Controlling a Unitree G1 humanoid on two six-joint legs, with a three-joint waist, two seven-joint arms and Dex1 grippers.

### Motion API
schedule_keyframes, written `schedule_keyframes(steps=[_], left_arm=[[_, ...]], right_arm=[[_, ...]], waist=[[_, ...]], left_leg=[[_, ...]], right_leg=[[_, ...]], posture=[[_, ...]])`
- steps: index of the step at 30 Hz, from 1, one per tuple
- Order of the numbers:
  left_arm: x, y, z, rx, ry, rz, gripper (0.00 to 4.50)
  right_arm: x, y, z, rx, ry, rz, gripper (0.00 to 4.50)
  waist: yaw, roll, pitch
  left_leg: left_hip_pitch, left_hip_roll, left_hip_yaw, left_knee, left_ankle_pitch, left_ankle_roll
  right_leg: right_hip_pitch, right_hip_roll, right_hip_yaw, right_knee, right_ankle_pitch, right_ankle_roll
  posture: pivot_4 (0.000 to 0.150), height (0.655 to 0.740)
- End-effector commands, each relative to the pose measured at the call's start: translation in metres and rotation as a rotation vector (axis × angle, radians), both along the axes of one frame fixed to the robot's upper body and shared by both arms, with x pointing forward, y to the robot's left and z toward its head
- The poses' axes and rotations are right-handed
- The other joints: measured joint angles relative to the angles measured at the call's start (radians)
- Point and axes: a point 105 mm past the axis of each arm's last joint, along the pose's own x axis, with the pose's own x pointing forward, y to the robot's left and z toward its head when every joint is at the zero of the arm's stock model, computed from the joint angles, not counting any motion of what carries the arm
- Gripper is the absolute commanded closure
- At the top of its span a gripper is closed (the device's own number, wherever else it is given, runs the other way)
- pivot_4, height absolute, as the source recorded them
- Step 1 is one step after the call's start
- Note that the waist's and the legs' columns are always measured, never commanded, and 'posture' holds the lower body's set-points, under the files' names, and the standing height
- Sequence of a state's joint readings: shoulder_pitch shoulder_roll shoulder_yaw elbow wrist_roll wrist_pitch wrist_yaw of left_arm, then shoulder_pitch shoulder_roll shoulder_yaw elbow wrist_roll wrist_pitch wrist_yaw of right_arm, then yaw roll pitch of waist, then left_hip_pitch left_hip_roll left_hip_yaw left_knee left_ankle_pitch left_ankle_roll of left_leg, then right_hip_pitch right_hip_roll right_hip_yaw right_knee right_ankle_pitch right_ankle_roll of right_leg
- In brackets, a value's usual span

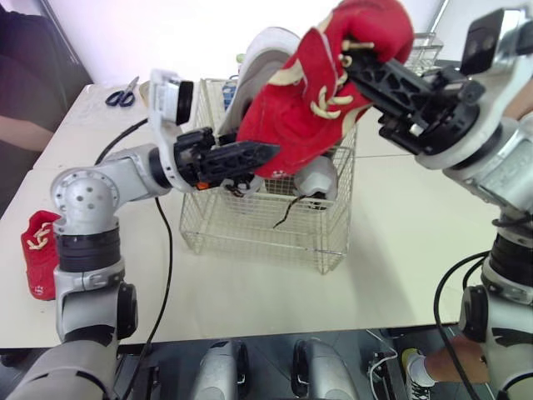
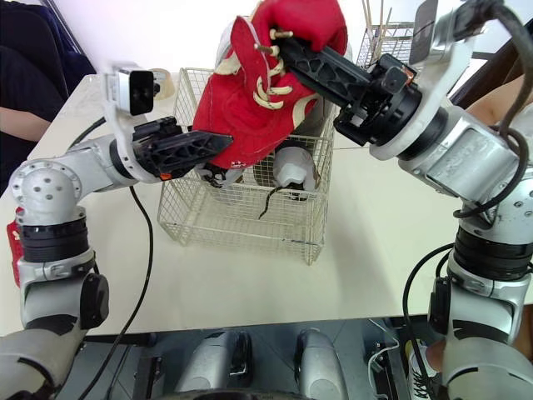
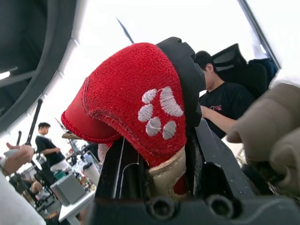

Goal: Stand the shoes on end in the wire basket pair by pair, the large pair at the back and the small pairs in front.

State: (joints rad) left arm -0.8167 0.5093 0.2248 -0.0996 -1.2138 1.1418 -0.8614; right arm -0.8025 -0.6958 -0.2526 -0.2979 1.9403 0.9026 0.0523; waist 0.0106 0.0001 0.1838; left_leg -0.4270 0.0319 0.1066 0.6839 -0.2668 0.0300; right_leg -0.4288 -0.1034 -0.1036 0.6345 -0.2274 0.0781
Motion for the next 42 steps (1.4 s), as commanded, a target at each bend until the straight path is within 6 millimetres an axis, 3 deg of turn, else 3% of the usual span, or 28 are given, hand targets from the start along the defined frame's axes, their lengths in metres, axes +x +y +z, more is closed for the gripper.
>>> schedule_keyframes(steps=[1,11,17,25,34,42], left_arm=[[-0.007,0.01,0.006,-0.004,-0.039,0.032,0.07],[-0.019,0.042,-0.003,0.084,-0.035,0.169,0.07],[-0.019,0.061,0.002,0.117,-0.052,0.249,0.07],[-0.009,0.065,0.016,0.096,-0.085,0.275,0.07],[-0.007,0.055,0.015,0.082,-0.087,0.24,0.07],[-0.006,0.05,0.013,0.079,-0.081,0.221,0.07]], right_arm=[[-0.011,-0.004,0.015,0.006,-0.081,0.005,3.92],[-0.001,-0.032,0.018,-0.098,-0.121,-0.1,3.92],[-0.003,-0.042,0.004,-0.282,-0.154,-0.125,3.92],[-0.012,-0.028,-0.033,-0.516,-0.231,-0.072,3.92],[-0.001,-0.009,-0.077,-0.698,-0.354,-0.109,3.92],[-0.003,-0.007,-0.113,-0.798,-0.334,-0.038,3.92]], waist=[[0.0,0.0,0.0],[0.003,0.0,0.0],[0.001,0.0,0.0],[0.002,0.0,0.0],[0.002,-0.001,0.001],[0.002,-0.001,0.001]], left_leg=[[0.0,0.0,0.0,0.0,0.0,0.0],[0.0,0.0,0.0,0.0,0.0,0.0],[-0.001,0.0,0.0,0.0,-0.001,0.001],[-0.001,0.0,0.0,-0.001,-0.001,0.001],[-0.001,0.0,0.0,-0.001,-0.001,0.001],[-0.001,0.0,0.0,-0.001,0.001,-0.002]], right_leg=[[0.0,0.0,0.0,0.0,0.0,0.0],[0.0,0.0,0.0,-0.002,0.0,0.0],[0.0,0.0,0.0,-0.003,0.0,0.0],[0.0,0.0,0.0,-0.004,0.0,0.0],[0.0,0.0,0.0,-0.004,0.0,0.0],[0.0,0.0,0.0,-0.004,0.0,0.0]], posture=[[0.15,0.74],[0.15,0.74],[0.15,0.74],[0.15,0.74],[0.15,0.74],[0.15,0.74]])
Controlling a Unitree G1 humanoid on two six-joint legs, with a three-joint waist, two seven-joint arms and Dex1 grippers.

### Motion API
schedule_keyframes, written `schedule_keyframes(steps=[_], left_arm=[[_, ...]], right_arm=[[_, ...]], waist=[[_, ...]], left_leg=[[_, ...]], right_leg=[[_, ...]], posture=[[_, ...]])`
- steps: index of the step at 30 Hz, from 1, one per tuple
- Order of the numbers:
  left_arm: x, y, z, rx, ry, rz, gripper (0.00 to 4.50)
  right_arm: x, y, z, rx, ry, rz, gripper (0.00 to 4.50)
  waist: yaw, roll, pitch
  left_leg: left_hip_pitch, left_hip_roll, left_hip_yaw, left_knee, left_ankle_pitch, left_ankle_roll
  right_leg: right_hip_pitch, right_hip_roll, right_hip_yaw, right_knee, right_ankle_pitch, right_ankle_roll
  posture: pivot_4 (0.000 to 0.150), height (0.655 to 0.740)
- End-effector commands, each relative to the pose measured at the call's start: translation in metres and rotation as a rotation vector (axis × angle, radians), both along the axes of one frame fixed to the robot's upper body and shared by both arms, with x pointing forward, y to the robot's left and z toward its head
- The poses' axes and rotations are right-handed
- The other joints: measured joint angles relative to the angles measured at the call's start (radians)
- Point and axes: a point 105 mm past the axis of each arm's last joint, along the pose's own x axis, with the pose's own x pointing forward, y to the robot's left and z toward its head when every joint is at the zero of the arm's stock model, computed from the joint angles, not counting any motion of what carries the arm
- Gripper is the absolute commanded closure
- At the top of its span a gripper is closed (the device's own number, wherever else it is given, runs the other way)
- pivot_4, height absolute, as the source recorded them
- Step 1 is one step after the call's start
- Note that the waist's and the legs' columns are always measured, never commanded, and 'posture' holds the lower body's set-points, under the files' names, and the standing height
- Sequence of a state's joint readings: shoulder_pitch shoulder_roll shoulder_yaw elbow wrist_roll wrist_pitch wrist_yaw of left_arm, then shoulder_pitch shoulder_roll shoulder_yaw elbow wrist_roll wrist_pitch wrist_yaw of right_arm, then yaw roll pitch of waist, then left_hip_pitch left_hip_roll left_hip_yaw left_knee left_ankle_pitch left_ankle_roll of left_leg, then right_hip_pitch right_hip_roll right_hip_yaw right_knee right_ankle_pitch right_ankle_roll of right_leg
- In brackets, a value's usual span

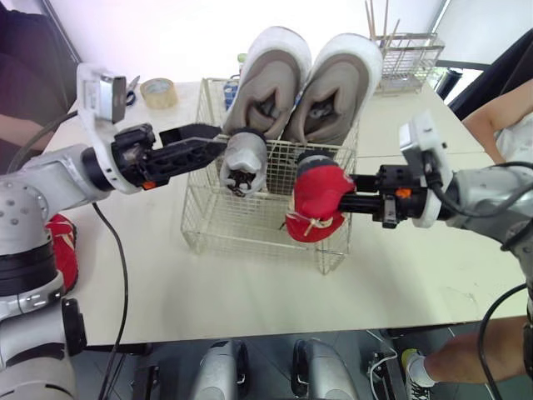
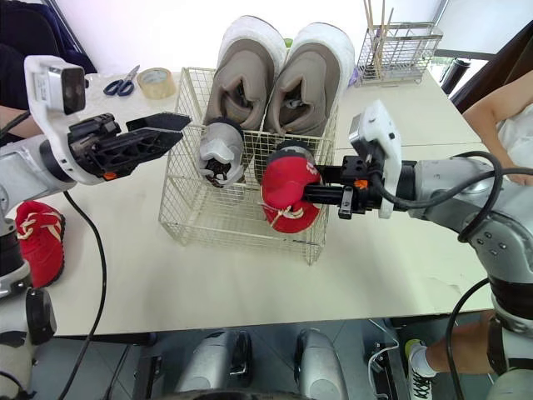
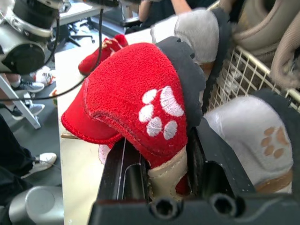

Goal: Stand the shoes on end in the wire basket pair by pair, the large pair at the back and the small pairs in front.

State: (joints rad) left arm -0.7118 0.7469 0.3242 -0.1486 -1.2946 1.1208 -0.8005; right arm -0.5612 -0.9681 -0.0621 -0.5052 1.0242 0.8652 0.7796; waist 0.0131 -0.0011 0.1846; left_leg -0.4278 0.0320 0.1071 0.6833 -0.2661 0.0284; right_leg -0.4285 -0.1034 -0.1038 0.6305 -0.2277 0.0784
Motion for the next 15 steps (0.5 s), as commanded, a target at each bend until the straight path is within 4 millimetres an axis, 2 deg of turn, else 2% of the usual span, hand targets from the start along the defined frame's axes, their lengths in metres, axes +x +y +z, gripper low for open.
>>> schedule_keyframes(steps=[1,6,9,10,11,15], left_arm=[[-0.003,-0.002,0.008,-0.001,-0.044,-0.006,0.07],[-0.002,-0.003,0.006,-0.001,-0.041,-0.009,0.07],[-0.001,-0.003,0.004,-0.002,-0.041,-0.008,0.07],[-0.001,-0.003,0.004,-0.003,-0.04,-0.006,0.0],[-0.001,-0.003,0.003,-0.004,-0.04,-0.005,0.0],[0.0,-0.002,0.002,-0.006,-0.041,-0.004,0.0]], right_arm=[[-0.006,0.001,-0.011,-0.065,-0.02,0.031,3.92],[-0.006,-0.001,-0.034,-0.119,0.0,0.029,3.92],[-0.004,-0.002,-0.04,-0.123,0.005,0.02,3.92],[-0.003,-0.004,-0.043,-0.129,0.005,0.014,2.92],[-0.002,-0.004,-0.045,-0.131,0.007,0.007,2.62],[0.001,-0.007,-0.046,-0.135,0.0,-0.017,0.53]], waist=[[0.0,0.0,0.0],[0.0,-0.001,0.0],[0.0,-0.001,0.0],[0.0,-0.001,0.0],[0.0,-0.002,-0.001],[0.0,-0.002,-0.001]], left_leg=[[0.0,0.0,0.0,0.0,0.0,0.0],[0.0,0.0,0.0,0.0,-0.001,0.001],[0.0,0.0,0.0,0.0,-0.001,0.001],[0.001,0.0,0.0,0.0,-0.001,0.001],[0.001,0.0,0.0,0.0,-0.001,0.001],[0.001,0.0,-0.001,0.0,-0.001,0.001]], right_leg=[[0.0,0.0,0.0,0.0,0.0,0.0],[0.0,0.0,0.0,0.0,0.0,0.0],[0.001,0.0,0.0,0.0,0.0,0.0],[0.001,0.0,0.0,0.0,0.0,0.0],[0.001,0.0,0.0,0.0,0.0,0.0],[0.001,0.0,0.0,0.0,0.0,0.0]], posture=[[0.15,0.74],[0.15,0.74],[0.15,0.74],[0.15,0.74],[0.15,0.74],[0.15,0.74]])
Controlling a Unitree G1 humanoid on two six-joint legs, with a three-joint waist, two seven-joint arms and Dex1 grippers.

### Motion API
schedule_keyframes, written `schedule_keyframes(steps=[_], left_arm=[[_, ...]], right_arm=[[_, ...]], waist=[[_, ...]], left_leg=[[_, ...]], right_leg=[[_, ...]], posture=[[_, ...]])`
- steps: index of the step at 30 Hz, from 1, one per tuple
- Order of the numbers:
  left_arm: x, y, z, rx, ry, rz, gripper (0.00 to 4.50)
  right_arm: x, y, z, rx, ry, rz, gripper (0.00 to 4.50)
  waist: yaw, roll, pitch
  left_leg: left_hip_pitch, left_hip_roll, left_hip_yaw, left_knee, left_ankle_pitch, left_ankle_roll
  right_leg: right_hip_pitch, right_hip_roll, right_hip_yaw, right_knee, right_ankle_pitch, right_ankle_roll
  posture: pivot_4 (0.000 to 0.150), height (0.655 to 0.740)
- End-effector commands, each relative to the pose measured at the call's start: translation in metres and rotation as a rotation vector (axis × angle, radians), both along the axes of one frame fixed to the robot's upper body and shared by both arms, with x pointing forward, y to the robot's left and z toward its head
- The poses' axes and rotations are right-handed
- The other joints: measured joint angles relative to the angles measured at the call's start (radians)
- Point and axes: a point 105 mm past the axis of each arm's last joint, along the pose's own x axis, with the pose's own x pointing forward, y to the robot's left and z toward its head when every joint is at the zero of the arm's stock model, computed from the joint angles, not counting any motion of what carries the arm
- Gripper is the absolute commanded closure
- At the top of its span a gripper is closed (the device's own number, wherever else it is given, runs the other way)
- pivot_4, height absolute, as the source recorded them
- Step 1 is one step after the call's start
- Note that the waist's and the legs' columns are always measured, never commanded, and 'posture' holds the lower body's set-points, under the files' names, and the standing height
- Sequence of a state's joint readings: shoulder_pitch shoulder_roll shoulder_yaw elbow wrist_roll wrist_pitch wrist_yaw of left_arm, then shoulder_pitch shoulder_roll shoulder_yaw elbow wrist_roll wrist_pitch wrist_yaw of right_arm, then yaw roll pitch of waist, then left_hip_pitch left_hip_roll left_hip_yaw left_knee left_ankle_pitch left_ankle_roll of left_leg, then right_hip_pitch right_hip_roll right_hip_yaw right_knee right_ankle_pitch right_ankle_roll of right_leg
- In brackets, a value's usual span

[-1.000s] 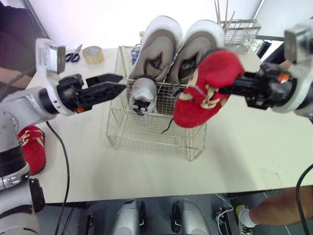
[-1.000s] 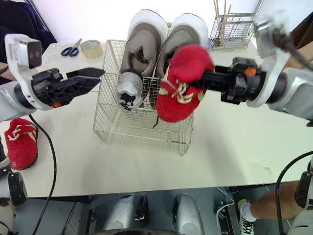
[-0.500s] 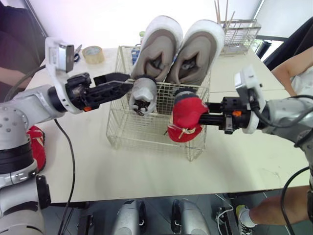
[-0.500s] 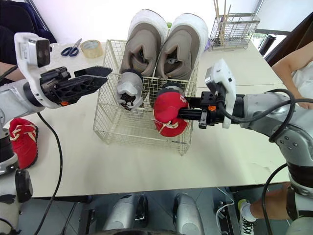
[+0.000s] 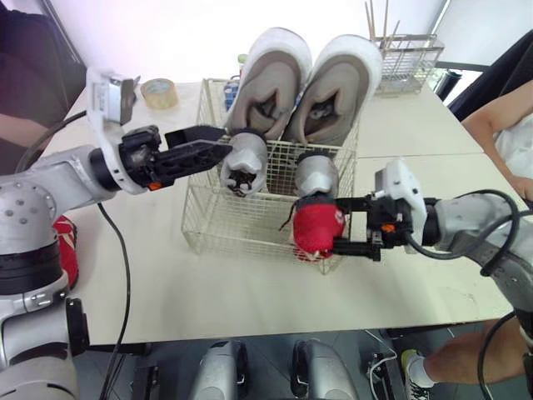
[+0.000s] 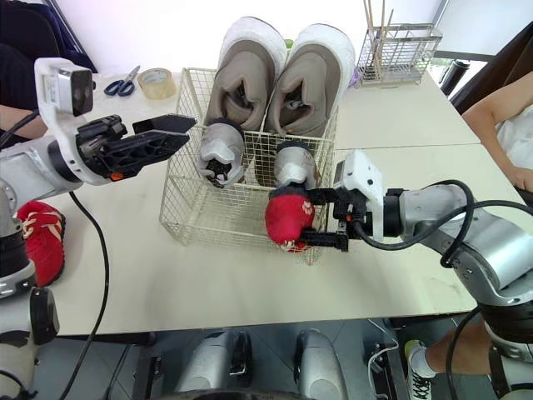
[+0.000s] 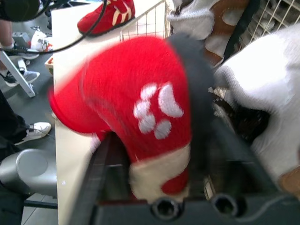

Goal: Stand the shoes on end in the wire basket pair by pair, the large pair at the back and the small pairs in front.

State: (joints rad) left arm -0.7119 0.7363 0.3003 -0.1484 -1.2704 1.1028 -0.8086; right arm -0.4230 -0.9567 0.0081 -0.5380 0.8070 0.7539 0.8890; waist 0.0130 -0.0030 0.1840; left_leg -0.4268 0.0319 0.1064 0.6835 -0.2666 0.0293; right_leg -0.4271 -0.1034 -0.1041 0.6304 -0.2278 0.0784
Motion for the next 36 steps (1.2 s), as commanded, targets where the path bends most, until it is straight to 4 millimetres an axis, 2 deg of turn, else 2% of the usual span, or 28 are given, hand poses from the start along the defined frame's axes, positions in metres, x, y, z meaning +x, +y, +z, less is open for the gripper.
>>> schedule_keyframes(steps=[1,13,19,23,25,30,33,36], left_arm=[[-0.002,0.002,0.005,-0.015,-0.04,-0.002,0.0],[-0.003,0.006,0.002,-0.01,-0.036,0.019,0.0],[-0.001,0.017,-0.001,0.005,-0.03,0.073,0.0],[0.008,0.038,0.002,0.02,-0.037,0.196,0.0],[0.01,0.047,0.005,0.023,-0.036,0.242,0.0],[0.019,0.085,0.019,0.014,-0.045,0.436,0.0],[0.031,0.123,0.021,0.062,-0.032,0.666,0.0],[0.043,0.169,0.013,0.169,0.065,0.936,0.0]], right_arm=[[0.004,-0.006,-0.002,-0.022,-0.008,-0.043,0.07],[-0.012,-0.026,0.066,0.007,-0.086,-0.059,0.07],[-0.02,-0.036,0.096,0.038,-0.121,-0.052,0.07],[-0.034,-0.024,0.135,0.221,-0.118,0.099,0.07],[-0.04,-0.016,0.142,0.262,-0.093,0.186,0.07],[-0.04,0.0,0.131,0.24,-0.057,0.306,0.07],[-0.033,0.004,0.122,0.232,-0.048,0.323,0.07],[-0.028,0.008,0.116,0.236,-0.048,0.344,0.07]], waist=[[-0.001,0.0,0.0],[0.0,-0.001,0.002],[-0.001,-0.002,0.002],[-0.005,-0.001,0.002],[-0.005,-0.001,0.002],[-0.004,-0.002,0.003],[-0.002,-0.002,0.003],[-0.003,-0.003,0.003]], left_leg=[[0.0,0.0,0.0,0.0,0.0,0.0],[0.0,0.0,-0.001,0.0,-0.001,0.001],[0.0,0.0,0.0,0.0,-0.001,0.001],[0.0,0.0,0.0,0.0,-0.001,0.001],[0.0,0.001,0.0,-0.001,-0.001,0.001],[-0.001,0.0,0.0,-0.001,-0.001,0.001],[-0.001,0.0,0.0,-0.001,-0.001,0.001],[-0.001,0.0,0.001,-0.001,-0.001,0.001]], right_leg=[[0.0,0.0,0.0,0.0,0.0,0.0],[0.0,0.0,0.0,0.0,0.0,0.0],[-0.001,0.0,0.0,0.0,0.0,0.0],[-0.001,-0.001,0.0,0.0,0.0,-0.001],[-0.002,0.0,0.0,0.0,0.0,-0.001],[-0.002,-0.001,0.0,0.0,0.0,-0.001],[-0.002,-0.001,0.0,0.0,0.0,0.0],[-0.002,-0.001,0.0,0.0,0.0,0.0]], posture=[[0.15,0.74],[0.15,0.74],[0.15,0.74],[0.15,0.74],[0.15,0.74],[0.15,0.74],[0.15,0.74],[0.15,0.74]])
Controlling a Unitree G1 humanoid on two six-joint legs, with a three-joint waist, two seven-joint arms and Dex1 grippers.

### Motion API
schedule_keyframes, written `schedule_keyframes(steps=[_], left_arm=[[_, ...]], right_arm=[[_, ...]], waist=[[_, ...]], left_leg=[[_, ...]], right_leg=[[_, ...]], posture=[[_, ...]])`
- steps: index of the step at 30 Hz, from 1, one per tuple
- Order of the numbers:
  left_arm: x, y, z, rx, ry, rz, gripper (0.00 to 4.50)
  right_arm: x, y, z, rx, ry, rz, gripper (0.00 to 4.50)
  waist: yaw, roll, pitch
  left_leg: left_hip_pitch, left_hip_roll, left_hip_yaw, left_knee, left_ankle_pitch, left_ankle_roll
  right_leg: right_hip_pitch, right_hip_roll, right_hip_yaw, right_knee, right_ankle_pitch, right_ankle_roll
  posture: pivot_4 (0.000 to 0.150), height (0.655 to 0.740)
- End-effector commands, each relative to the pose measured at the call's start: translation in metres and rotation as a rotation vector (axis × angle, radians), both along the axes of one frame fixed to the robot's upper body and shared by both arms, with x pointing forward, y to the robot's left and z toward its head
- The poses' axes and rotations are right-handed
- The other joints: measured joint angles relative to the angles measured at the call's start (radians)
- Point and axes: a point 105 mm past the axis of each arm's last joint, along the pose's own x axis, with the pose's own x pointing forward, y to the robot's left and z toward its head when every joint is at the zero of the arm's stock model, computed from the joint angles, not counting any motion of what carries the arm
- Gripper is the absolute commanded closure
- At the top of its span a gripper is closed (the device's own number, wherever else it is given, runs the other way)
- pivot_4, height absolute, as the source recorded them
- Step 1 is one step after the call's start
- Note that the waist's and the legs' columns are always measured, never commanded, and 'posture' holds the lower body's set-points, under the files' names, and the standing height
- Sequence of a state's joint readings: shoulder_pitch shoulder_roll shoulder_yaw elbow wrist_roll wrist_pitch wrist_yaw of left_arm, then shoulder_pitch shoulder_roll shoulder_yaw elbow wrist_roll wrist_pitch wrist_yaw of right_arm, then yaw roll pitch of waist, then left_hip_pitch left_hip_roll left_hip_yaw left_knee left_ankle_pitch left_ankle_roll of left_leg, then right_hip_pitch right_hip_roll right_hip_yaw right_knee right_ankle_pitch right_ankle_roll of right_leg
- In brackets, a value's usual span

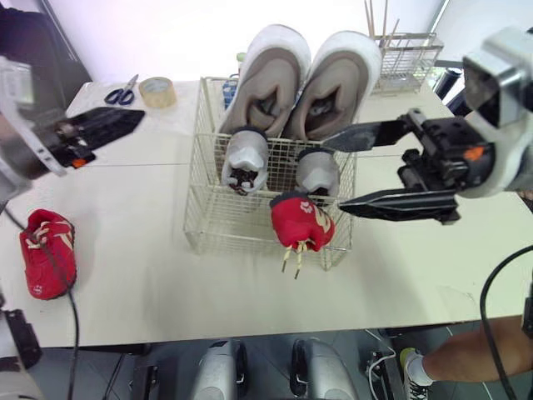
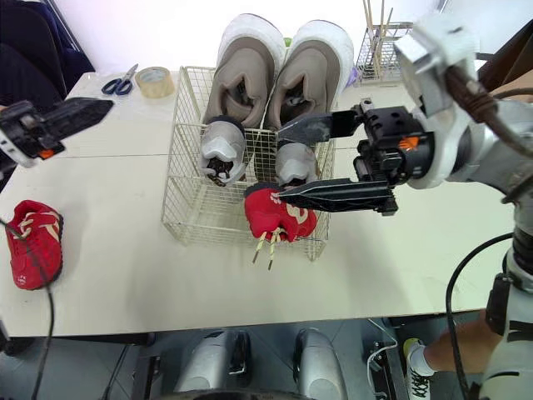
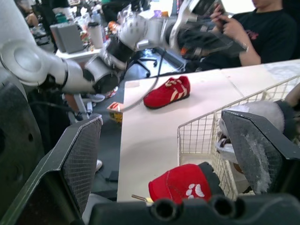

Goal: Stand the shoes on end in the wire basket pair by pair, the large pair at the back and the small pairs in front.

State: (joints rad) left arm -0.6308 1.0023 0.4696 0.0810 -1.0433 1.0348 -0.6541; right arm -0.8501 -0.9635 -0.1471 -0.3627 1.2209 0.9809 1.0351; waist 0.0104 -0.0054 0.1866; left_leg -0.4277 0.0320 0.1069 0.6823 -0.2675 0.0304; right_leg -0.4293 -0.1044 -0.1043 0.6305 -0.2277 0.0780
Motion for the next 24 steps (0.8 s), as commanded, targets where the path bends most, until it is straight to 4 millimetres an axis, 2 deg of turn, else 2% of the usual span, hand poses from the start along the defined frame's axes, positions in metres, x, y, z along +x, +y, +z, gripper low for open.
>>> schedule_keyframes(steps=[1,4,7,10,12,18,24], left_arm=[[0.008,0.06,0.005,0.074,0.064,0.354,0.0],[0.011,0.108,-0.007,0.153,0.177,0.649,0.0],[0.0,0.139,-0.019,0.228,0.268,0.797,0.0],[-0.014,0.165,-0.025,0.222,0.337,0.899,0.0],[-0.029,0.171,-0.032,0.224,0.417,0.896,0.0],[-0.054,0.171,-0.042,0.272,0.576,0.855,0.0],[-0.058,0.18,-0.065,0.37,0.64,0.844,0.0]], right_arm=[[0.003,0.002,0.002,0.019,-0.045,0.024,0.07],[0.007,0.006,-0.002,0.029,-0.052,0.047,0.07],[0.01,0.009,-0.004,0.038,-0.062,0.061,0.07],[0.011,0.013,-0.006,0.051,-0.062,0.085,0.07],[0.012,0.016,-0.009,0.065,-0.056,0.103,0.07],[0.015,0.022,-0.015,0.088,-0.05,0.129,0.07],[0.015,0.026,-0.015,0.108,-0.046,0.137,0.07]], waist=[[-0.001,0.0,0.0],[0.001,0.0,0.0],[0.0,-0.001,0.001],[0.0,-0.003,0.002],[-0.003,-0.005,0.002],[-0.003,-0.006,0.002],[-0.001,-0.005,0.002]], left_leg=[[0.0,0.0,0.0,0.0,0.0,0.0],[0.0,0.0,0.0,0.0,0.0,0.0],[0.0,0.0,0.001,0.0,0.0,0.0],[-0.001,0.0,0.002,-0.001,0.0,0.0],[-0.002,0.0,0.002,-0.001,0.0,-0.001],[-0.005,0.0,0.003,-0.001,0.001,-0.005],[-0.007,0.0,0.003,-0.002,0.001,-0.007]], right_leg=[[0.0,0.0,0.0,0.0,0.0,0.0],[0.0,0.0,0.0,0.0,0.0,0.0],[-0.001,0.0,0.0,0.0,0.0,0.0],[-0.002,0.0,0.0,0.0,0.0,0.0],[-0.003,0.0,0.0,0.001,0.0,0.0],[-0.007,-0.002,0.0,0.001,0.0,0.0],[-0.011,-0.005,0.0,0.002,0.001,0.0]], posture=[[0.15,0.74],[0.15,0.74],[0.15,0.74],[0.15,0.74],[0.15,0.74],[0.15,0.74],[0.15,0.74]])
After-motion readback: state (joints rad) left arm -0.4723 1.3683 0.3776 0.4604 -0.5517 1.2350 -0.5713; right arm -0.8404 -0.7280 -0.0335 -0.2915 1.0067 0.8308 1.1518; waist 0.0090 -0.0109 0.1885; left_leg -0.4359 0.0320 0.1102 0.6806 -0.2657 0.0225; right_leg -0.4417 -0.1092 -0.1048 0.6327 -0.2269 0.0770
